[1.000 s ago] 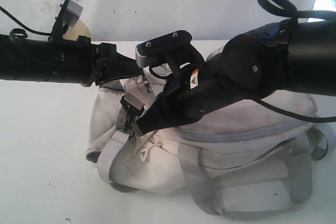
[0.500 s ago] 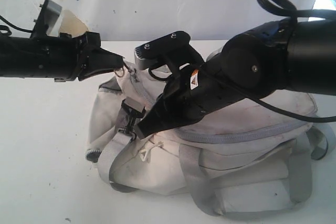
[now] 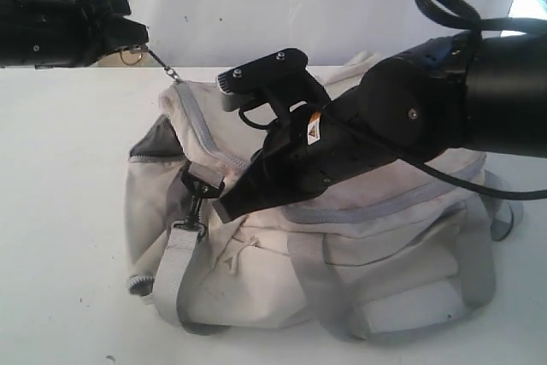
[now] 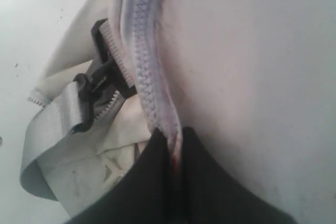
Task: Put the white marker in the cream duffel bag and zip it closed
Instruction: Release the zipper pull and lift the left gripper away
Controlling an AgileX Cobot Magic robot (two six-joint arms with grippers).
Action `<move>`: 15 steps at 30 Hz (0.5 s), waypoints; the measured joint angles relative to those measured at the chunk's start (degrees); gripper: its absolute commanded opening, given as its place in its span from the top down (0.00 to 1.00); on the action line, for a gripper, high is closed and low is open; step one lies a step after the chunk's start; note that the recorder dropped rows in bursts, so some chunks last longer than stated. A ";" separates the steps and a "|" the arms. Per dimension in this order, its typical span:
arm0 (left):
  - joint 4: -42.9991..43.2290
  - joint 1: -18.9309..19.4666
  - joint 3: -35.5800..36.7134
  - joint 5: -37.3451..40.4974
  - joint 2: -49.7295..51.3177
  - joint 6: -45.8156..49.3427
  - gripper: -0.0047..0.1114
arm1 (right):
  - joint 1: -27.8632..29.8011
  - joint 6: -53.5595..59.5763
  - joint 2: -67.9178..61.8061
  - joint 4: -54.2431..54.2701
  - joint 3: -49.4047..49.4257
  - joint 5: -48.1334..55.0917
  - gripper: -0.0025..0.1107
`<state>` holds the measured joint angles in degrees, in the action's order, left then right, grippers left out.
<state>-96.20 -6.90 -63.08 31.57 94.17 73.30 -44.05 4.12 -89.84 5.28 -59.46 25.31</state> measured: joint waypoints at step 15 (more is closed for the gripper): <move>-0.43 0.00 -3.08 -4.26 0.00 3.34 0.95 | 0.00 -6.52 0.00 -11.89 0.00 -5.61 0.91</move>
<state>-96.64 -6.90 -66.16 27.31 94.17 76.64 -44.05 -2.39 -89.84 -6.62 -59.46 19.70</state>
